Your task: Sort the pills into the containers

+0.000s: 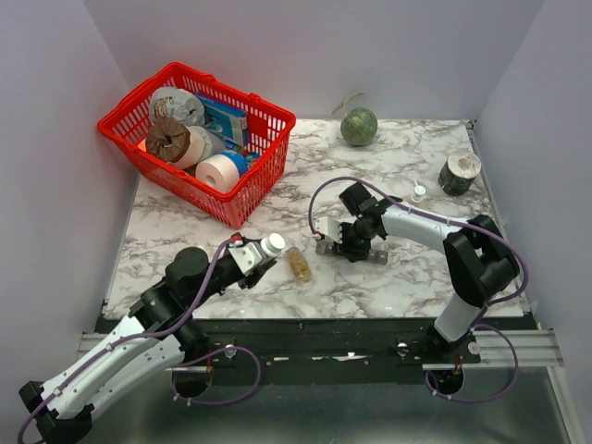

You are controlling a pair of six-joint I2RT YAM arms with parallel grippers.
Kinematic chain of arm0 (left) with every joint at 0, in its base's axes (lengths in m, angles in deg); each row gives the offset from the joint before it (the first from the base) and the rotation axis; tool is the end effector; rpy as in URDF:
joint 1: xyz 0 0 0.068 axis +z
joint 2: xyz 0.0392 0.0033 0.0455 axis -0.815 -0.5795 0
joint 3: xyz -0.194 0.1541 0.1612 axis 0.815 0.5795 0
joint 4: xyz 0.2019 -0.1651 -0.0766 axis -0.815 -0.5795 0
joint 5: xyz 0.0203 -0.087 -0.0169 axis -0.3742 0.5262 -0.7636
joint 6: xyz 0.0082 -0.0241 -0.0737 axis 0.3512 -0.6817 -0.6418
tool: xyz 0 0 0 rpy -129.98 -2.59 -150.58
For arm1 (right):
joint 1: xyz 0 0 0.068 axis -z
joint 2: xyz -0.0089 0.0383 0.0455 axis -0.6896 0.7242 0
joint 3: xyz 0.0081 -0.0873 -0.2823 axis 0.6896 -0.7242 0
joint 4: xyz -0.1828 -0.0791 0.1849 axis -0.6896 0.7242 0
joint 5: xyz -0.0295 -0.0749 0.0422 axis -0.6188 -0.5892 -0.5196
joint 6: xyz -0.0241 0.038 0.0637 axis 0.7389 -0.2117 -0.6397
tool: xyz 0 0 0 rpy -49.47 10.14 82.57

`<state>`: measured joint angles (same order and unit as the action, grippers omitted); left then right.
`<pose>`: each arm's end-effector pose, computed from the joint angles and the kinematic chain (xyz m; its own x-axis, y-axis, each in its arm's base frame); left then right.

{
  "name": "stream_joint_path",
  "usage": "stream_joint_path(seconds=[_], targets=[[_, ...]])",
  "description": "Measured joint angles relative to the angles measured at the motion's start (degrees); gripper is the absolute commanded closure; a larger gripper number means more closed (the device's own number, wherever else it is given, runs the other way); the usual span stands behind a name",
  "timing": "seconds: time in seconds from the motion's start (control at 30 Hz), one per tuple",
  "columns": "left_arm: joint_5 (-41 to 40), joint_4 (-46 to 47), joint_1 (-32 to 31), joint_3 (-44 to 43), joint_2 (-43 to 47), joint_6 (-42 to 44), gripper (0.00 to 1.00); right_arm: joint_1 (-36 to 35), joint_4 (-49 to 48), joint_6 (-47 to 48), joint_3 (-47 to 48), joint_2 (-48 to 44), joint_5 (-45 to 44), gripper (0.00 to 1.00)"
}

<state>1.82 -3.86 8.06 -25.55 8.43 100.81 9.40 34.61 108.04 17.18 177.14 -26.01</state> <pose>0.0966 -0.1154 0.2905 0.0611 0.2518 -0.9659 0.8201 0.5389 0.1923 0.2702 0.2051 0.1562 -0.0061 -0.9255 -0.3787 -0.9968 0.0357 -0.0711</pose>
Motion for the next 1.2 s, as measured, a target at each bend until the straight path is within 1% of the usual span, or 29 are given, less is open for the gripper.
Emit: stream_joint_path(seconds=[0.1,0.3,0.47,0.67,0.7,0.77,0.83,0.93,1.07,1.1,1.2], targets=[[-0.2,-0.3,0.0,0.0,0.9,0.1,1.0,0.0,0.3,4.4,0.1,0.0,0.3,0.59],[-0.6,-0.6,0.0,0.0,2.1,0.5,1.0,0.0,1.3,17.2,0.3,0.0,0.4,0.6],[-0.6,-1.0,0.0,0.0,2.2,0.8,1.0,0.0,3.0,30.0,1.6,1.0,0.4,0.59],[-0.6,-1.2,0.0,0.1,2.2,0.9,1.0,0.1,5.9,39.0,6.8,5.0,0.3,0.58],[-0.6,-1.2,0.0,0.1,2.2,1.0,1.0,0.2,6.2,40.2,7.6,5.6,0.3,0.55],[-0.6,-1.2,0.0,0.1,2.2,1.0,1.0,0.6,6.9,42.1,8.9,6.4,0.3,0.52],[-0.6,-1.2,0.0,0.1,2.2,1.0,1.0,0.8,7.1,43.7,9.4,6.9,0.3,0.45],[-0.6,-1.2,0.0,0.1,2.2,1.0,1.0,1.1,7.6,44.5,9.9,7.1,0.4,0.39],[-0.6,-1.2,0.0,0.2,2.1,1.0,1.0,1.3,8.2,42.8,11.7,7.1,1.7,0.32],[-0.6,-1.2,0.0,0.2,2.1,1.0,1.0,1.3,8.2,41.8,12.5,6.9,2.4,0.28],[-0.6,-1.2,0.0,0.2,1.9,1.0,1.0,1.3,8.2,38.5,14.4,5.7,4.9,0.29]])
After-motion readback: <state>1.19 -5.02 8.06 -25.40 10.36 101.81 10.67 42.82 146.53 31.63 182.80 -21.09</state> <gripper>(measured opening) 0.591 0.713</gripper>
